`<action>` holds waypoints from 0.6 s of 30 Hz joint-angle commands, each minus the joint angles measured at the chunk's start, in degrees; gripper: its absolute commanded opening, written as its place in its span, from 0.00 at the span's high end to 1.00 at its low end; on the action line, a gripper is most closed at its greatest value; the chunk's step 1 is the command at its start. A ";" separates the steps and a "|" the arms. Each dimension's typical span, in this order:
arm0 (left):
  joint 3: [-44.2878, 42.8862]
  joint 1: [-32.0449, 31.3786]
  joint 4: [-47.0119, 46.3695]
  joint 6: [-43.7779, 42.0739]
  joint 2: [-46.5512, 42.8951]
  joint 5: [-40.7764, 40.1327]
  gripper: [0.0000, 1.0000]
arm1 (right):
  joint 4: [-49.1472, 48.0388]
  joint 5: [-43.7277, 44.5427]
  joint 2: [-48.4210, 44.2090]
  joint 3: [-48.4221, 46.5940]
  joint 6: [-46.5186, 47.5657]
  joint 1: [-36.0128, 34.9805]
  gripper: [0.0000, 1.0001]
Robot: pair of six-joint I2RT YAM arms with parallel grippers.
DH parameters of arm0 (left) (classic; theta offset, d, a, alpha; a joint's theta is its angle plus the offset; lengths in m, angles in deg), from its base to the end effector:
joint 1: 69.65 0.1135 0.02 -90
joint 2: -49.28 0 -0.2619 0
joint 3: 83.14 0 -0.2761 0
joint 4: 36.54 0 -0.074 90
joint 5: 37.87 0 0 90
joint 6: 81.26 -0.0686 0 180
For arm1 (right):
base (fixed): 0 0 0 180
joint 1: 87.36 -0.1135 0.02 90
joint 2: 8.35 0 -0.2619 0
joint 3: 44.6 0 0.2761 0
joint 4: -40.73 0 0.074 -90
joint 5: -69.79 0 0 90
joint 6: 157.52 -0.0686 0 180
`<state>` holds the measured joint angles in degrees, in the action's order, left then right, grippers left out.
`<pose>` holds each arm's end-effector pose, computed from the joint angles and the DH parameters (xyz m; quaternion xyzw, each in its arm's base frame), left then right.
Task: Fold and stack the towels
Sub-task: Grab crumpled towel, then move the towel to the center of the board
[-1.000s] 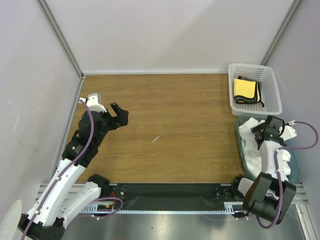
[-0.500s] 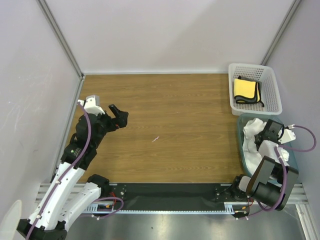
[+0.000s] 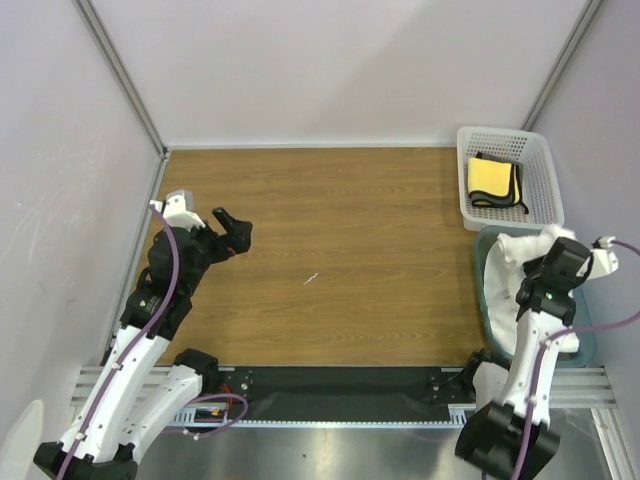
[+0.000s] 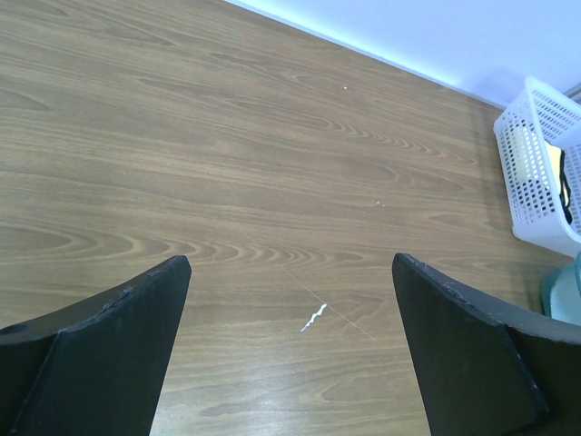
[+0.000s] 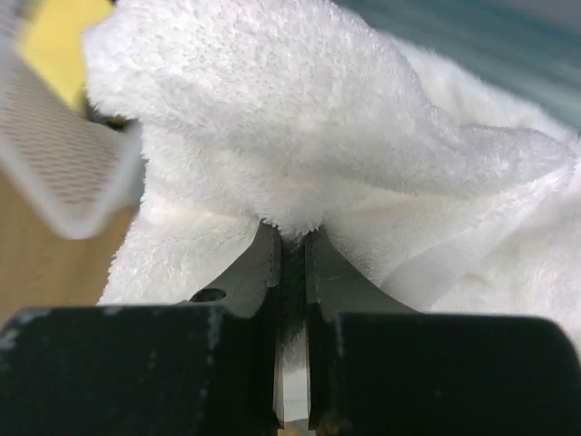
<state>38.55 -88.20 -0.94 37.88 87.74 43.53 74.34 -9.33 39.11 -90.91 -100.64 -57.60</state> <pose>0.2034 -0.0574 0.3316 -0.1184 0.7875 -0.1886 0.5747 0.1977 -0.1279 0.2203 0.4976 0.7296 -0.0704 0.4638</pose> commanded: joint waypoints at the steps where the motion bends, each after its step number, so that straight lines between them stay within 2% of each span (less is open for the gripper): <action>1: -0.12 0.88 -1.51 0.65 -0.05 0.25 0.00 | 5.73 -0.85 -6.23 -10.25 4.20 0.12 1.00; 2: -0.12 0.97 -1.60 0.82 -0.05 0.51 0.00 | 8.62 -1.38 -6.59 -15.32 5.08 0.04 1.00; 4: -0.12 1.32 -1.86 0.82 0.39 1.04 0.00 | 11.09 -3.83 -6.24 -19.75 6.31 -0.23 1.00; 7: 0.14 1.58 -2.21 1.09 0.74 1.74 0.00 | 10.59 -12.16 -5.37 -28.36 7.37 -0.67 1.00; 11: 0.14 1.85 -2.31 0.91 1.01 2.10 0.00 | 11.19 -25.87 0.60 -41.53 9.65 -3.64 1.00; 12: 0.14 1.93 -2.39 1.00 1.09 2.18 0.00 | 11.72 -27.12 3.75 -48.09 10.18 -6.53 1.00; 14: 0.23 2.20 -2.48 0.91 1.09 2.45 0.00 | 12.51 -28.01 8.15 -54.36 11.94 -10.40 1.00; 15: 0.32 2.28 -2.48 1.00 1.01 2.54 0.00 | 12.43 -27.58 9.39 -59.53 12.46 -15.56 1.00; 18: 0.49 2.55 -2.66 1.09 1.09 3.06 0.00 | 10.06 -26.34 13.77 -68.59 13.96 -23.23 1.00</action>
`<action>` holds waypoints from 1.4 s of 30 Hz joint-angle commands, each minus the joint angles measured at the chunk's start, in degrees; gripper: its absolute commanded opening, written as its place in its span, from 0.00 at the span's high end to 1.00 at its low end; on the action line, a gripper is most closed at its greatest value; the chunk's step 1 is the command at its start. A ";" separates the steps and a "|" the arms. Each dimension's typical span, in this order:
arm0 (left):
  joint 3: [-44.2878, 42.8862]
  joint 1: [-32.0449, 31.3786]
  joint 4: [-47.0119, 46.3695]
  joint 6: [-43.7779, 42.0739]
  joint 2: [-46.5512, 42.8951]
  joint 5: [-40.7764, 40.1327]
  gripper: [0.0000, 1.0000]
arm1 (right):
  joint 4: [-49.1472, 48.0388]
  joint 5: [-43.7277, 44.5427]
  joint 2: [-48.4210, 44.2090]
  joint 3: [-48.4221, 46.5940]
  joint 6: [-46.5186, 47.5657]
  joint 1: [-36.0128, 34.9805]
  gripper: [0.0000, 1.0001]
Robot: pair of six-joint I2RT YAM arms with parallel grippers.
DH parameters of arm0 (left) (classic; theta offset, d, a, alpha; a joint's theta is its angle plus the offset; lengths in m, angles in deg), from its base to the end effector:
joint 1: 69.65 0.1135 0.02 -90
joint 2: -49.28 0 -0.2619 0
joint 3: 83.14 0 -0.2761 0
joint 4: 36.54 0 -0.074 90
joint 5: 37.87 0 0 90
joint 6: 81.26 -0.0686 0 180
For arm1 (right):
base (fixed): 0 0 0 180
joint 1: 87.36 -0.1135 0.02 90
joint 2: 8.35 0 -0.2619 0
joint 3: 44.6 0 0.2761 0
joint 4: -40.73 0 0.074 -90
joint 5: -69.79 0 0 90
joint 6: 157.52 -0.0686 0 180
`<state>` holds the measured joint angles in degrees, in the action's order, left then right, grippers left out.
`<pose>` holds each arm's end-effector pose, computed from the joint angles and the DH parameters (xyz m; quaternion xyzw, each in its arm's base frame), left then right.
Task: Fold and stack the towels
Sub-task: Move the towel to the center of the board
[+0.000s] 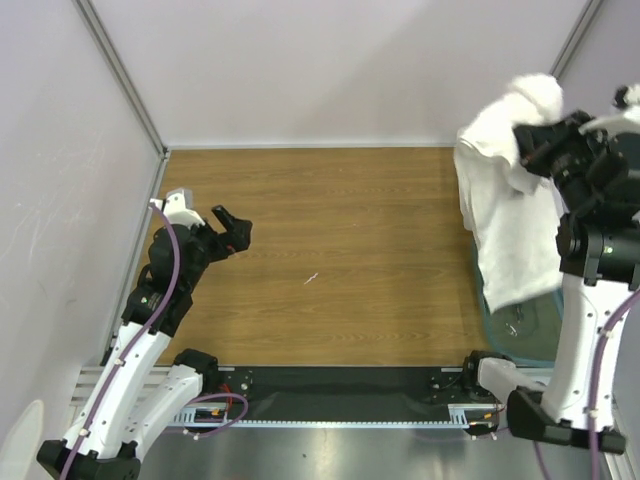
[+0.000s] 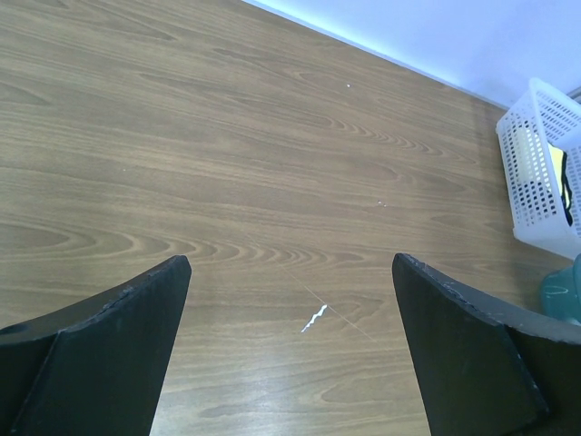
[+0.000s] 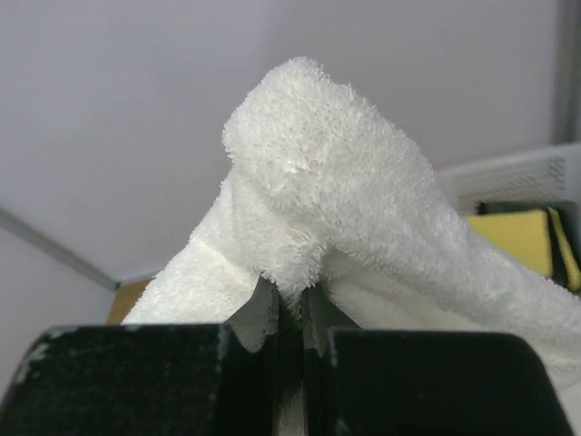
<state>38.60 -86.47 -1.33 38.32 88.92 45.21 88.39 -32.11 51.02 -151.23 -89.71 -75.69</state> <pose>0.2093 -0.0546 0.3282 -0.1248 0.7913 -0.1906 0.5674 0.2135 -0.0296 0.5407 0.1356 0.6964 0.1375 0.6911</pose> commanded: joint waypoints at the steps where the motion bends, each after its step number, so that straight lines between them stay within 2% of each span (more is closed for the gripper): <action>1: 0.45 0.91 -2.61 0.65 0.00 2.34 0.00 | -4.78 -3.57 3.28 -10.48 3.21 -10.12 1.00; 3: 0.71 1.17 -3.40 0.65 -0.26 3.92 0.00 | -5.40 -3.48 8.01 -14.53 4.52 -15.68 1.00; 4: 0.89 1.17 -3.93 0.56 -0.44 5.58 0.00 | -5.06 -2.44 9.95 -18.12 5.05 -22.14 1.00; 6: 0.98 1.17 -4.55 0.39 -0.70 6.30 0.00 | -3.92 -0.15 13.38 -21.56 8.91 -29.46 1.00; 7: 0.98 1.35 -4.55 0.21 -0.70 6.48 0.00 | -3.04 3.95 17.49 -24.97 10.40 -36.90 1.00; 9: 0.80 1.35 -4.11 0.21 -0.70 6.22 0.00 | -0.94 8.45 21.72 -27.89 15.40 -44.50 1.00; 10: 0.71 1.44 -4.02 0.12 -0.70 6.04 0.00 | -0.66 11.78 25.32 -30.08 16.30 -50.45 1.00; 14: 0.54 1.61 -3.67 0.12 -1.05 4.90 0.00 | -3.20 13.75 32.46 -30.72 16.48 -57.08 1.00; 19: 0.89 2.05 -4.10 -0.22 -3.59 4.62 0.00 | -10.05 14.18 37.04 -26.77 9.91 -58.07 1.00; 21: 2.29 2.05 -6.21 -1.01 -4.65 8.91 0.00 | -14.08 14.36 38.01 -23.96 7.70 -57.80 1.00; 25: 5.01 2.05 -12.62 -2.16 -6.59 17.10 0.00 | -15.43 15.24 40.64 -23.78 2.61 -55.96 1.00; 29: 4.85 2.14 -12.38 -2.16 -3.36 18.69 0.00 | -16.47 7.61 42.05 -22.03 -3.01 -51.05 1.00; 32: 4.41 2.05 -12.72 -1.81 0.17 20.63 0.06 | -19.54 1.98 41.18 -17.90 -5.40 -48.58 1.00; 35: 4.84 2.05 -15.35 -0.14 4.91 17.91 0.15 | -21.31 -0.14 39.59 -13.94 -6.46 -47.78 1.00; 37: 5.63 2.05 -18.60 0.91 8.43 16.94 0.20 | -20.53 -0.14 39.15 -13.58 -6.11 -47.52 1.00; 39: 6.42 2.05 -22.98 2.05 10.28 20.26 0.26 | -19.12 -0.84 39.15 -13.58 -6.19 -46.38 1.00; 42: 9.06 0.92 -28.70 3.20 13.09 20.02 0.28 | -18.76 -2.51 38.80 -13.15 -6.81 -44.80 1.00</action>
<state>46.31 -84.94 -20.57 39.54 101.02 63.87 73.51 -31.32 93.32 -163.28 -94.87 -121.97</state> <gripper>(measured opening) 0.730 0.073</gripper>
